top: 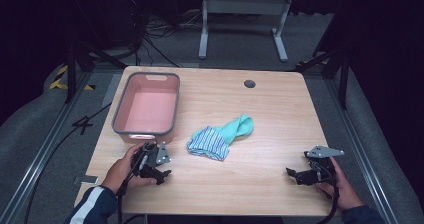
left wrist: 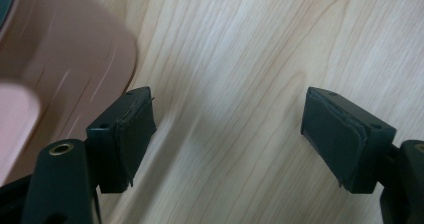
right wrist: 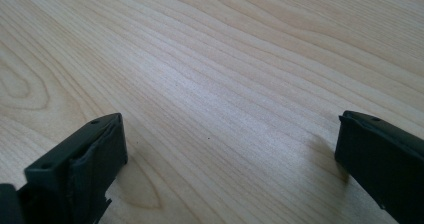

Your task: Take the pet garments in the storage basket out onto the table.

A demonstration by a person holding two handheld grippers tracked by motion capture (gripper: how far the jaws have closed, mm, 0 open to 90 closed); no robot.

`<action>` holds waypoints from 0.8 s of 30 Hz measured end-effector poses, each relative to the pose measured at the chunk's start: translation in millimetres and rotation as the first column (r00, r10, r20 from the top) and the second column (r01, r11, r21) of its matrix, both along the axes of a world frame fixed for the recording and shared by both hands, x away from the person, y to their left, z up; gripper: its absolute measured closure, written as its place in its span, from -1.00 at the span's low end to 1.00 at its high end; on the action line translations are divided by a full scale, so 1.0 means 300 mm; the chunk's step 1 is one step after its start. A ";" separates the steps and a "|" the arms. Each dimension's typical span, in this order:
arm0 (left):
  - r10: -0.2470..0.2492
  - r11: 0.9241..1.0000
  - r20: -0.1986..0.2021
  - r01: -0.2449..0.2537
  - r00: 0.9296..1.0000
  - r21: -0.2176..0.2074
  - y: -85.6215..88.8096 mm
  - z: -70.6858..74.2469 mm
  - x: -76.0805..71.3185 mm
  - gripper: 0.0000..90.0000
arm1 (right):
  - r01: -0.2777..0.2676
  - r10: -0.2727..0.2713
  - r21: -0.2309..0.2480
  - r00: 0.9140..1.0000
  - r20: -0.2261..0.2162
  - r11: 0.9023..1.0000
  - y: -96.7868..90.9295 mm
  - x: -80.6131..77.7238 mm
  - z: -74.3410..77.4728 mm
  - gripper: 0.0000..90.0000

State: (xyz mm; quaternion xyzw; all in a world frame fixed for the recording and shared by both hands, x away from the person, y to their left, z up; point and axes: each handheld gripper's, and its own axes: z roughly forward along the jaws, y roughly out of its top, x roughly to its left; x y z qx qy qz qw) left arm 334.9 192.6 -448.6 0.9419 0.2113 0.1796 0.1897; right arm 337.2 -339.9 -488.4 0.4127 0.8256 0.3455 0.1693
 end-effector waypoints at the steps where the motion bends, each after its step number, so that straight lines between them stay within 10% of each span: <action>1: 0.010 1.000 0.000 -0.010 1.000 -0.011 0.012 0.000 -0.002 -0.51 | 0.000 0.000 0.000 1.000 0.000 1.000 0.000 0.000 0.000 -0.99; 8: 0.037 0.998 -0.010 -0.038 0.999 -0.041 0.085 -0.022 -0.012 -0.52 | 0.000 0.000 0.000 1.000 0.000 1.000 0.000 0.000 0.000 -0.99; 17: 0.097 0.975 -0.043 -0.104 0.994 -0.197 0.199 -0.057 -0.027 -0.61 | 0.001 -0.001 0.000 1.000 -0.001 1.000 0.000 0.000 0.000 -0.99; 22: 0.144 0.938 -0.086 -0.164 0.986 -0.306 0.263 -0.088 -0.040 -0.65 | 0.000 0.000 0.000 1.000 0.000 1.000 0.000 0.000 0.000 -0.99; 24: 0.152 0.911 -0.096 -0.177 0.984 -0.372 0.294 -0.109 -0.048 -0.66 | 0.000 0.000 0.000 1.000 0.000 1.000 0.000 0.000 0.000 -0.99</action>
